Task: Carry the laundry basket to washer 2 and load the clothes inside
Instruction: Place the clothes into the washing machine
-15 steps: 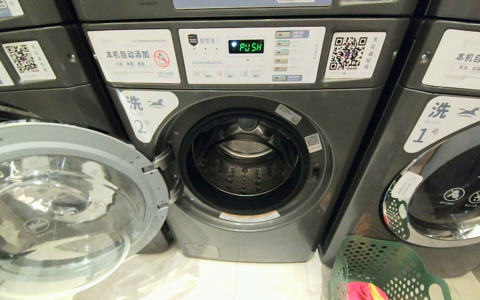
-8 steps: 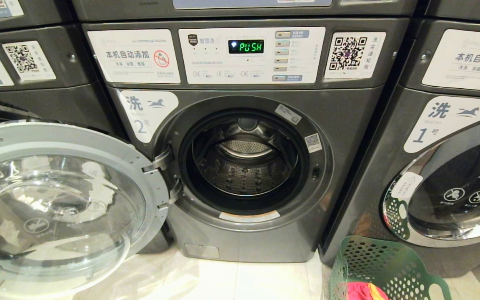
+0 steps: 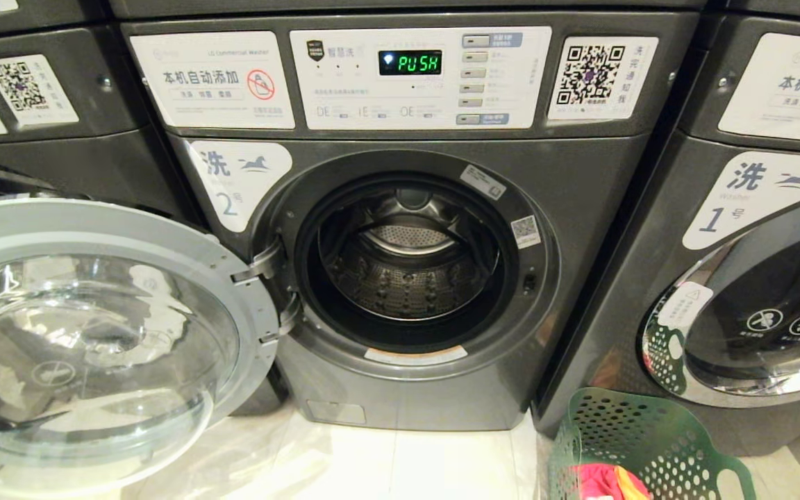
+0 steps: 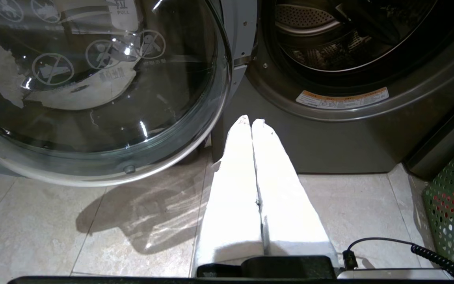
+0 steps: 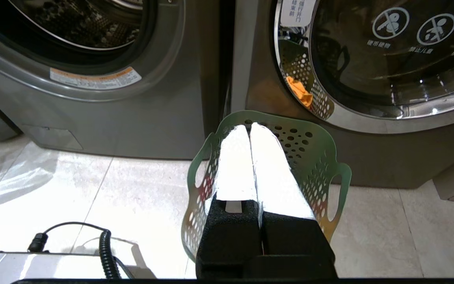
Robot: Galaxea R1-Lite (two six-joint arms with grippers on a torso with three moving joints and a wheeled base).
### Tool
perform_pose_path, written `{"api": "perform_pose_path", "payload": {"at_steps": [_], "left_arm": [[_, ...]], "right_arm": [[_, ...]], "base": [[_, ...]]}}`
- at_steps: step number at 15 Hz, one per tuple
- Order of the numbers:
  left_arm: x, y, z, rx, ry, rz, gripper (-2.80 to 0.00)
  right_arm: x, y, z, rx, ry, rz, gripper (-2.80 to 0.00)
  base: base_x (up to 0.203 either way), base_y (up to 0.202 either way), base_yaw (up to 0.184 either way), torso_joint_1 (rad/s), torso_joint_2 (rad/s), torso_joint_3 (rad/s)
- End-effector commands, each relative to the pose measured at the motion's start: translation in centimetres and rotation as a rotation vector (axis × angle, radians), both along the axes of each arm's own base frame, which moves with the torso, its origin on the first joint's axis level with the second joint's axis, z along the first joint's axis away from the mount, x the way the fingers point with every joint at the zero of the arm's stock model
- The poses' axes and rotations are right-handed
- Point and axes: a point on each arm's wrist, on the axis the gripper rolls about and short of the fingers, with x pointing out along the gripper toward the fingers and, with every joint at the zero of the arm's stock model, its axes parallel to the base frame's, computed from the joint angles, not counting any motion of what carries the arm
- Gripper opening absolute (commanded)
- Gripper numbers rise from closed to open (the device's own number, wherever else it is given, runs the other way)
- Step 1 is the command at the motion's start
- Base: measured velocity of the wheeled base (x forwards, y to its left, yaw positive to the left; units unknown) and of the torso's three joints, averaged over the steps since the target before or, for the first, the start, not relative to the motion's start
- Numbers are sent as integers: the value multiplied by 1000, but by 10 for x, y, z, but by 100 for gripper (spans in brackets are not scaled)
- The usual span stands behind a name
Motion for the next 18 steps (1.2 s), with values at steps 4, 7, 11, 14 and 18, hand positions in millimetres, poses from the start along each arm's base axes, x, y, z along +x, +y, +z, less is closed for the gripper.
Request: {"api": "perform_pose_path", "payload": {"at_steps": [4,7,11,14,18], "left_arm": [[0,0,0,0,1,0,-280],[0,0,0,0,1,0,-280],[0,0,0,0,1,0,-280],[0,0,0,0,1,0,-280],[0,0,0,-3,1,0,-280]], "right_arm": [[0,0,0,-1,2,1,-280],[0,0,0,-1,2,1,-280],[0,0,0,-1,0,-1,-280],[0,0,0,1,2,-3,-280],[0,0,0,1,0,-3,-280]], "base": [[0,0,0,2,1,-192],[0,0,0,2,1,-197],[0,0,0,4,3,-199],[0,0,0,5,0,-197],[0,0,0,0,3,-196]]}}
